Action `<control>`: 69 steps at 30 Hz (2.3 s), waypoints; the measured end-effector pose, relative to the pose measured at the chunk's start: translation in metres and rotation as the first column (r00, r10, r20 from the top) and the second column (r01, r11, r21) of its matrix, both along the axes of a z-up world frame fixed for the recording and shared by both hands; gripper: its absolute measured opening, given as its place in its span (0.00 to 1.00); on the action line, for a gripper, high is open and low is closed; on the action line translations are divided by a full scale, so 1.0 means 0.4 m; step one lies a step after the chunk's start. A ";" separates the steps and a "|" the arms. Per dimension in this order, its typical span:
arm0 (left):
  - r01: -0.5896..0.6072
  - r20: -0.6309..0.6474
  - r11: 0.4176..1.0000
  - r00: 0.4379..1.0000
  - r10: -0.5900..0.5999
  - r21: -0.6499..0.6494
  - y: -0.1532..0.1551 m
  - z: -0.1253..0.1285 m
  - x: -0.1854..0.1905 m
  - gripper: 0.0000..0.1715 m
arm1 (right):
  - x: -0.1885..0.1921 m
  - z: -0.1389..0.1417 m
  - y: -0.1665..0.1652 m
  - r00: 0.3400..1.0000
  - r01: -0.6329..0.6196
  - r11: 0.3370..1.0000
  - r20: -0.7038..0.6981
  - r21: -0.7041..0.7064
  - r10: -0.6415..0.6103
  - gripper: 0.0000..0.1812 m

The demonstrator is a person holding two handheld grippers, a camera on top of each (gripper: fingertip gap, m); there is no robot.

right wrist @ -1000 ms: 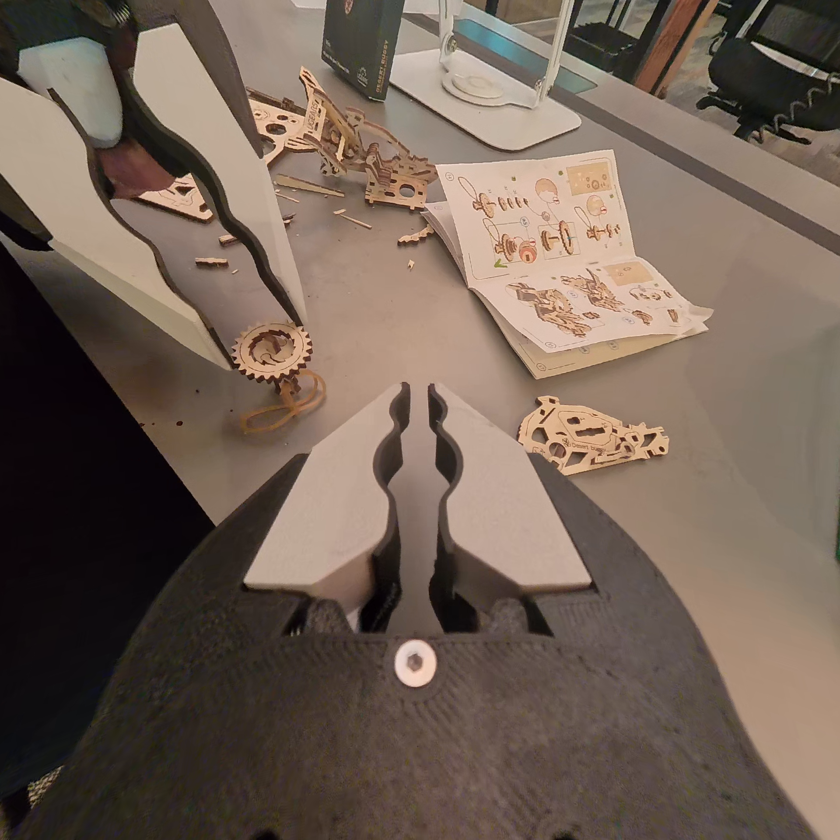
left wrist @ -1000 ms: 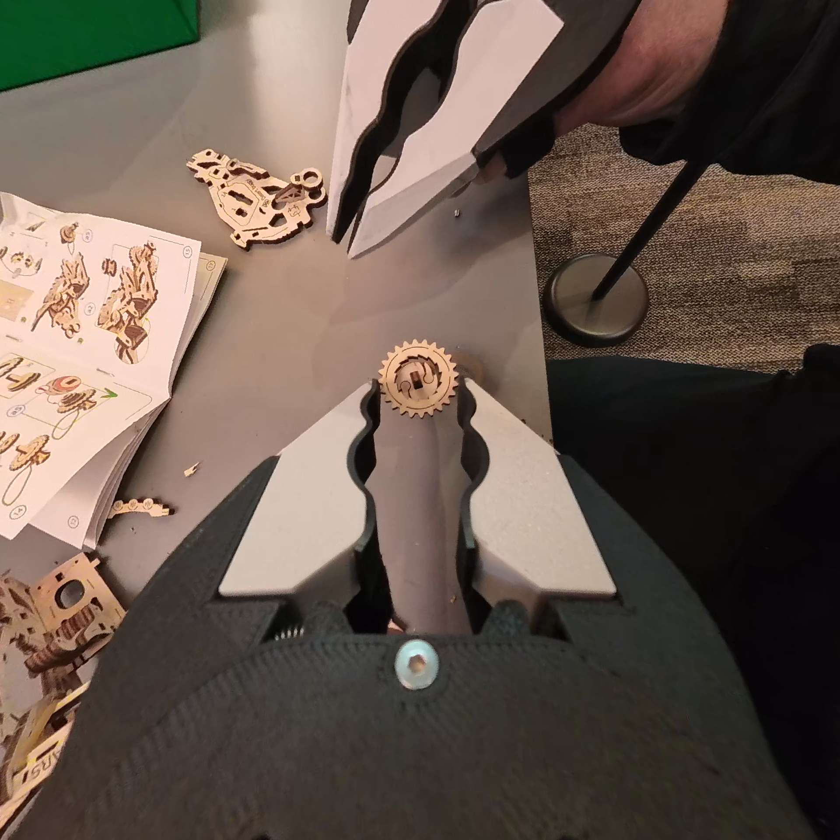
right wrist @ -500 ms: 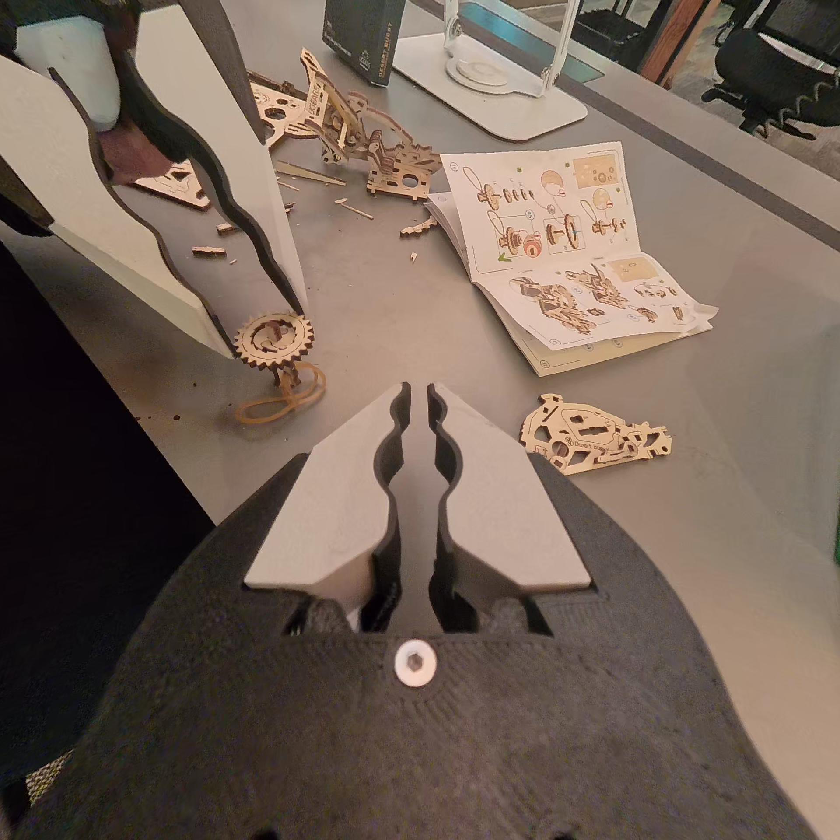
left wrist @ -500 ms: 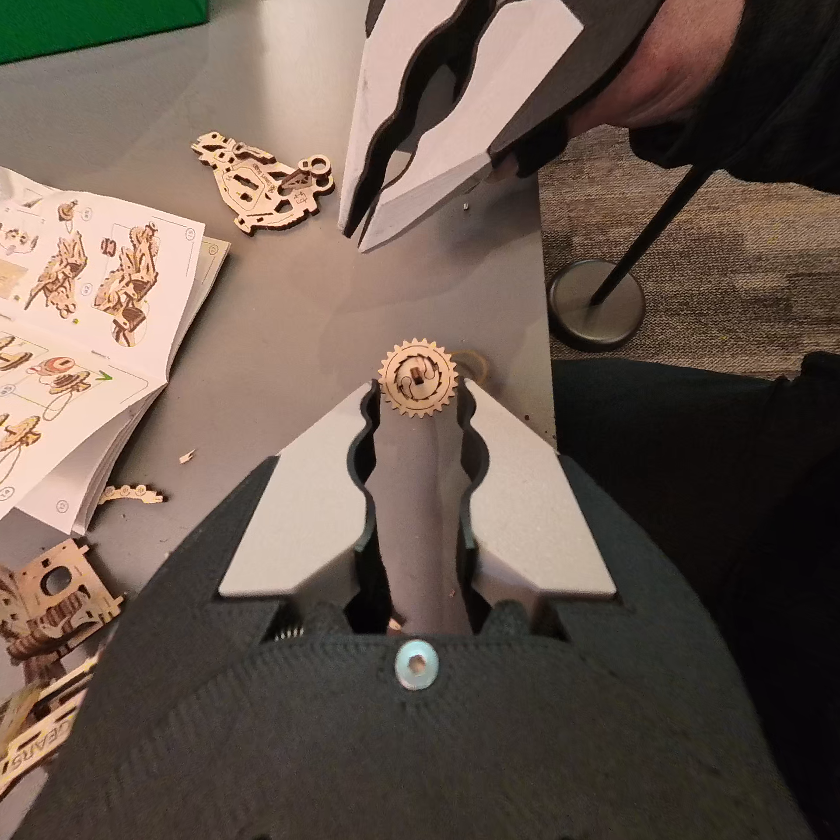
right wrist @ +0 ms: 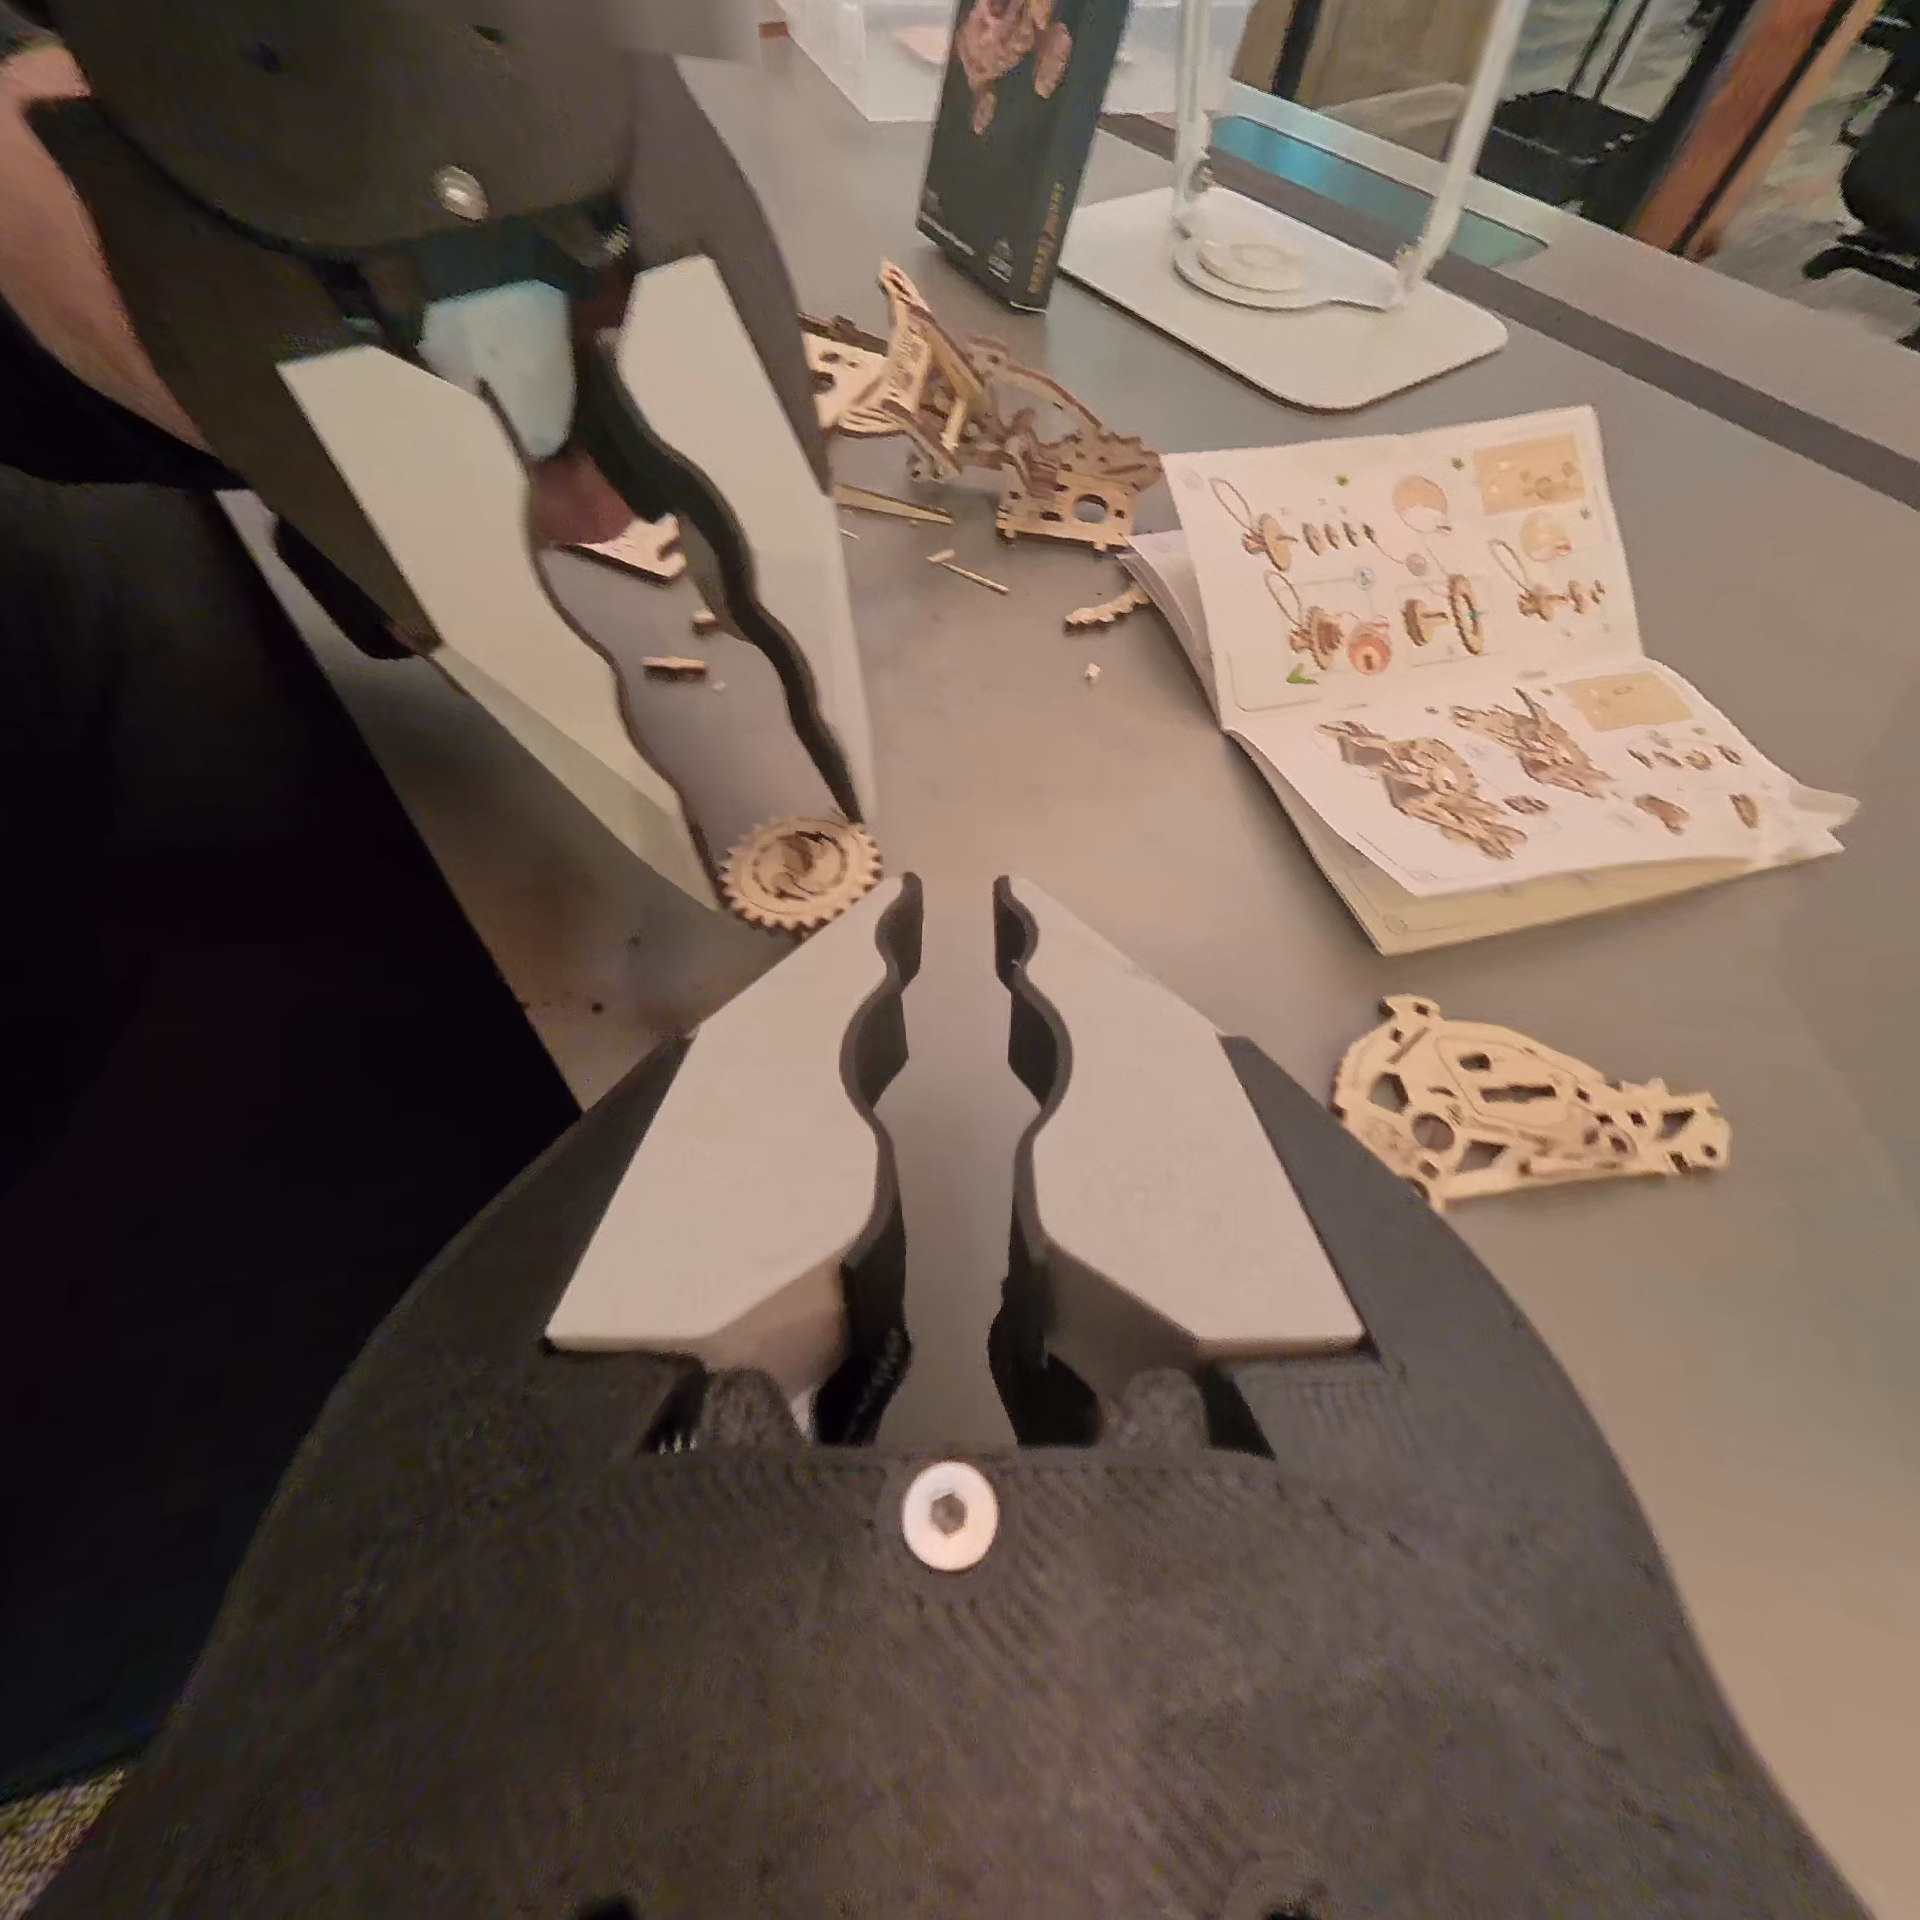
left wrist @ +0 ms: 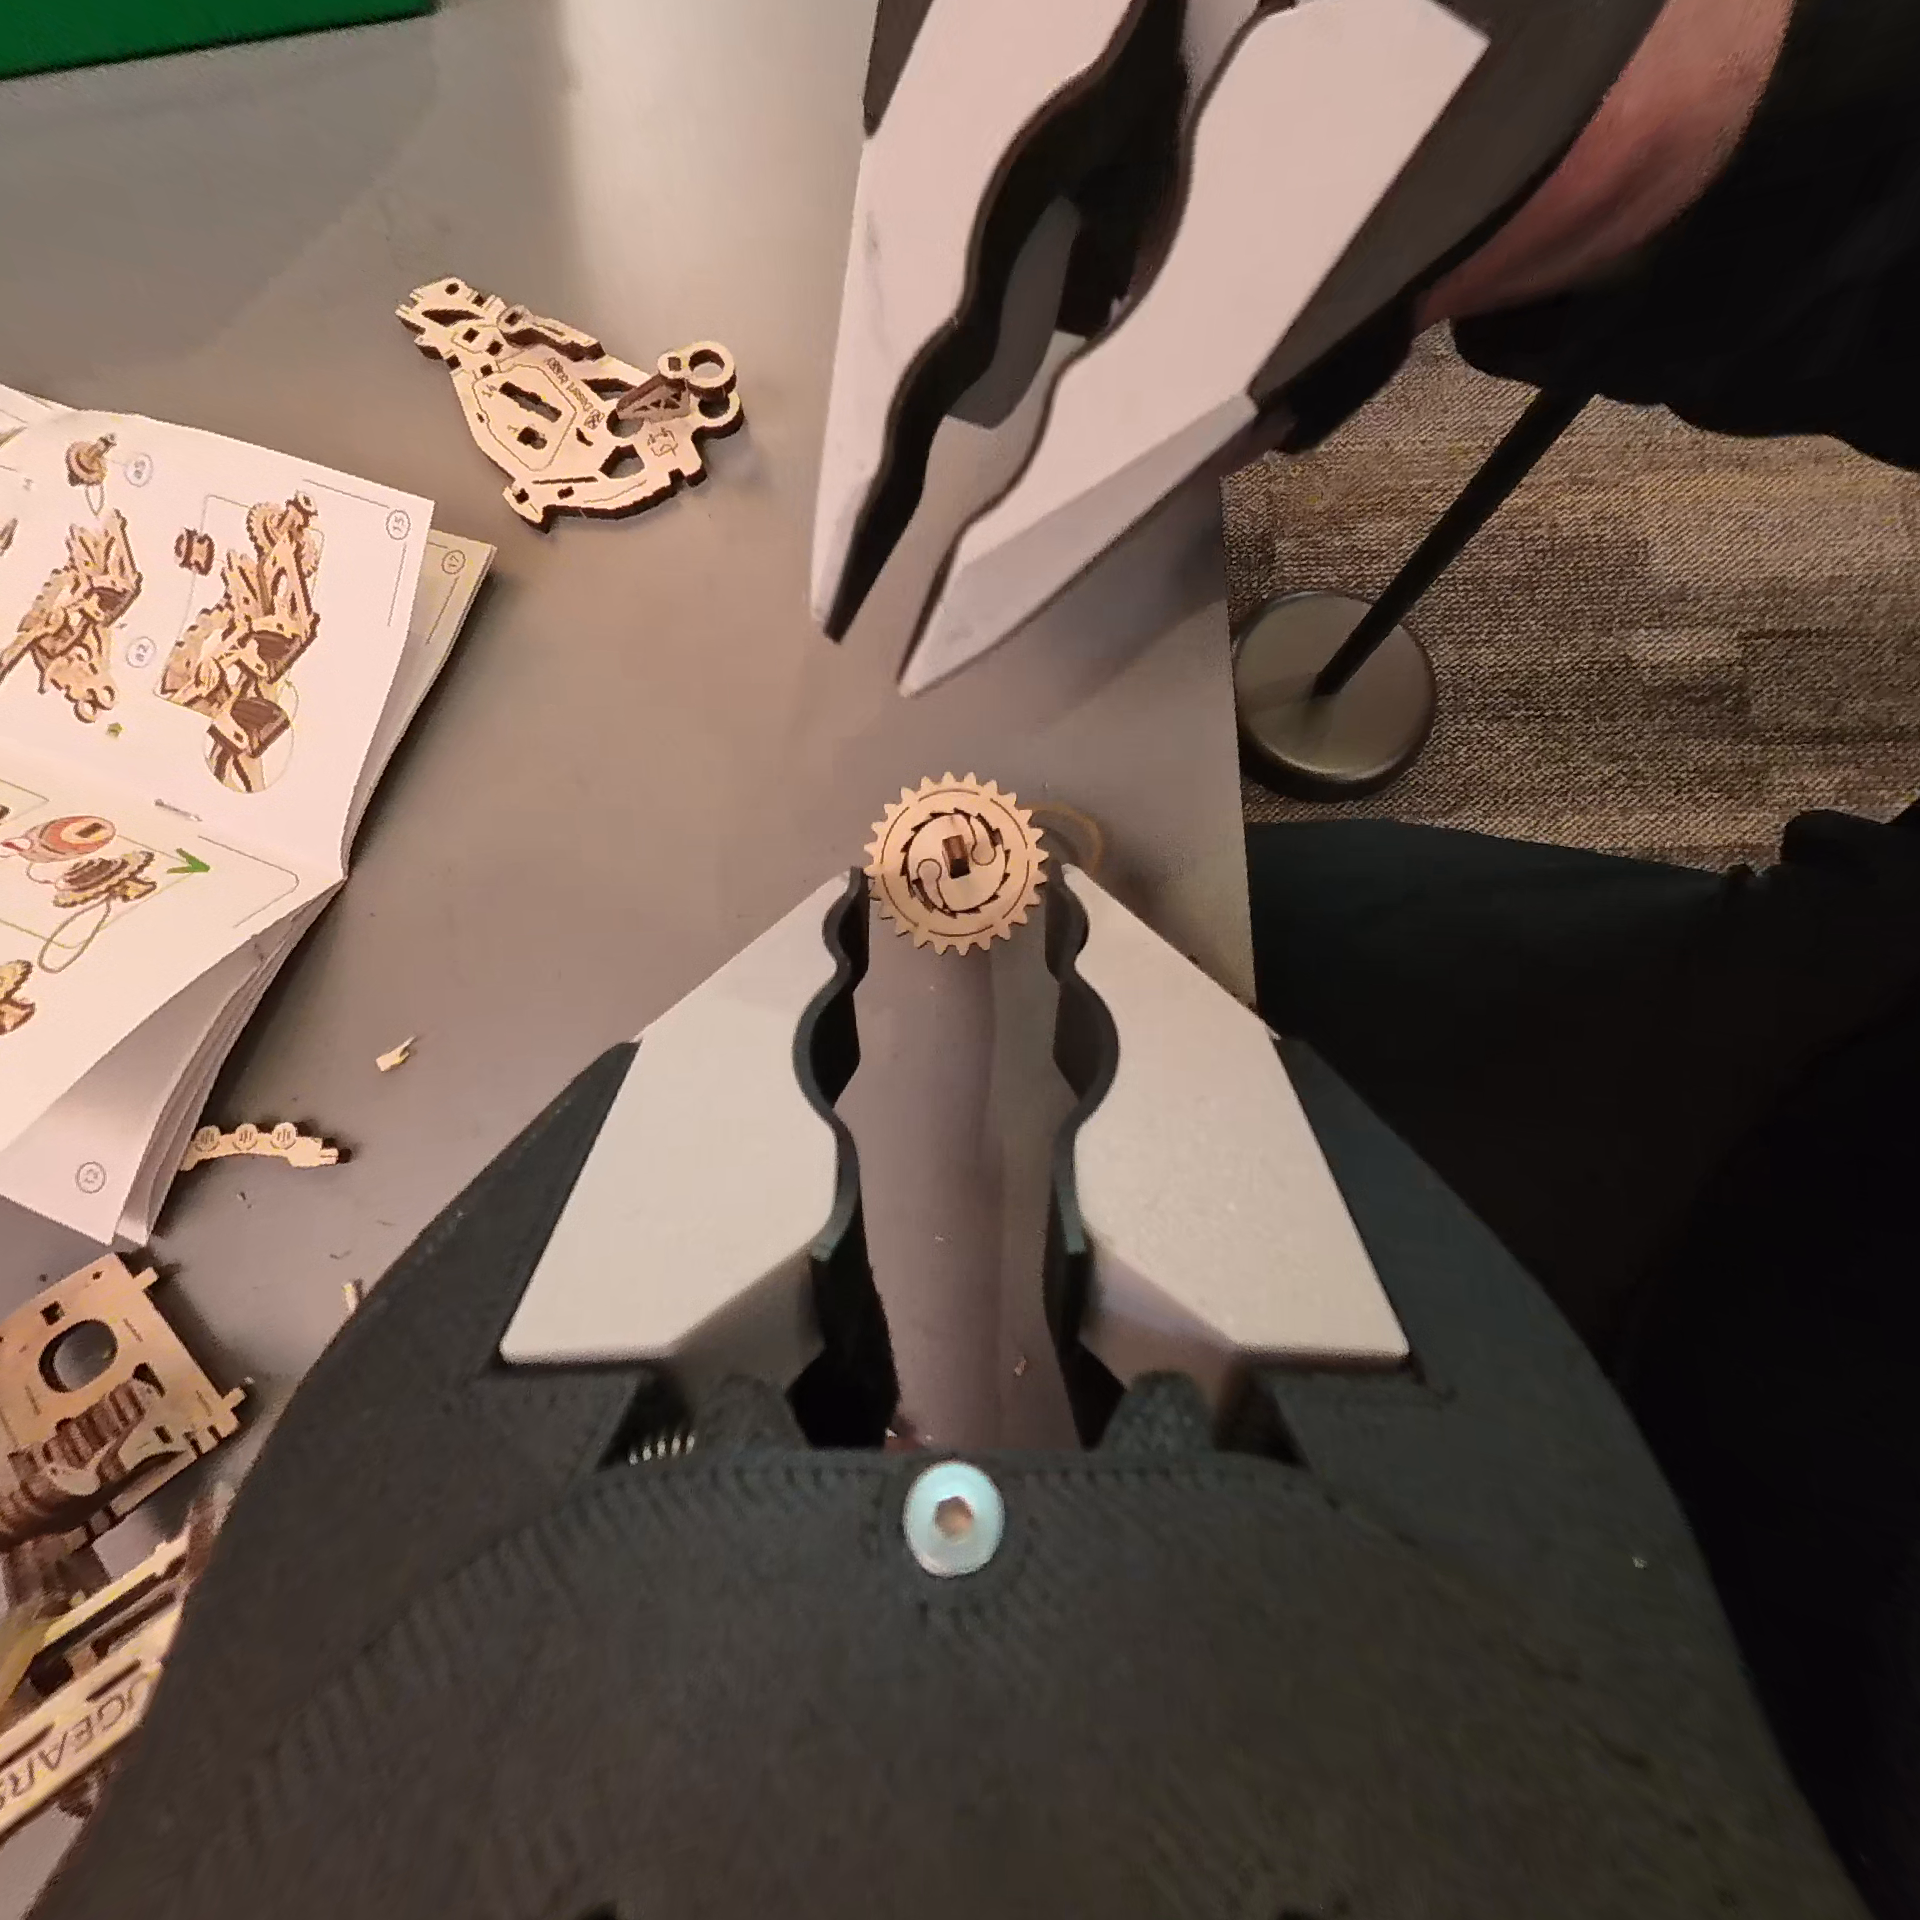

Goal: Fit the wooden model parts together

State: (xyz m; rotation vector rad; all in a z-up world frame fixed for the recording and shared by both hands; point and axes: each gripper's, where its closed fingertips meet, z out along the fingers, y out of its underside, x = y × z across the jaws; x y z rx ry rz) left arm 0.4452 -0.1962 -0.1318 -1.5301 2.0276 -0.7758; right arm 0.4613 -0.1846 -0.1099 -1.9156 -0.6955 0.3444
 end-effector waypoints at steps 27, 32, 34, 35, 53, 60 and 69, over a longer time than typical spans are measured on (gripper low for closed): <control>-0.025 0.001 1.000 1.000 0.025 -0.004 0.004 -0.012 -0.017 0.27 | 0.020 0.012 -0.008 0.988 -0.017 0.999 -0.151 -0.037 0.012 0.06; -0.041 0.012 0.999 0.999 0.041 -0.026 0.004 -0.018 -0.027 0.28 | 0.025 0.006 -0.008 0.989 -0.018 0.998 -0.149 -0.055 0.010 0.08; -0.045 0.023 0.999 0.999 0.046 -0.023 0.007 -0.015 -0.028 0.28 | 0.019 0.003 -0.011 0.991 -0.030 0.998 -0.133 -0.055 0.022 0.09; -0.049 0.028 0.999 0.998 0.050 -0.022 0.009 -0.014 -0.029 0.28 | 0.014 0.001 -0.013 0.992 -0.038 0.998 -0.121 -0.055 0.031 0.10; -0.015 0.034 0.999 0.999 0.016 -0.036 -0.013 -0.019 -0.025 0.26 | -0.092 -0.029 -0.011 0.977 -0.178 0.982 0.104 -0.065 0.184 0.03; -0.002 0.034 0.999 0.999 0.004 -0.048 -0.021 -0.021 -0.024 0.25 | -0.092 -0.039 -0.013 0.974 -0.193 0.978 0.108 -0.083 0.201 0.01; 0.000 0.033 0.999 0.999 0.001 -0.048 -0.034 -0.019 -0.024 0.28 | -0.085 -0.038 -0.015 0.981 -0.173 0.982 0.076 -0.074 0.179 0.01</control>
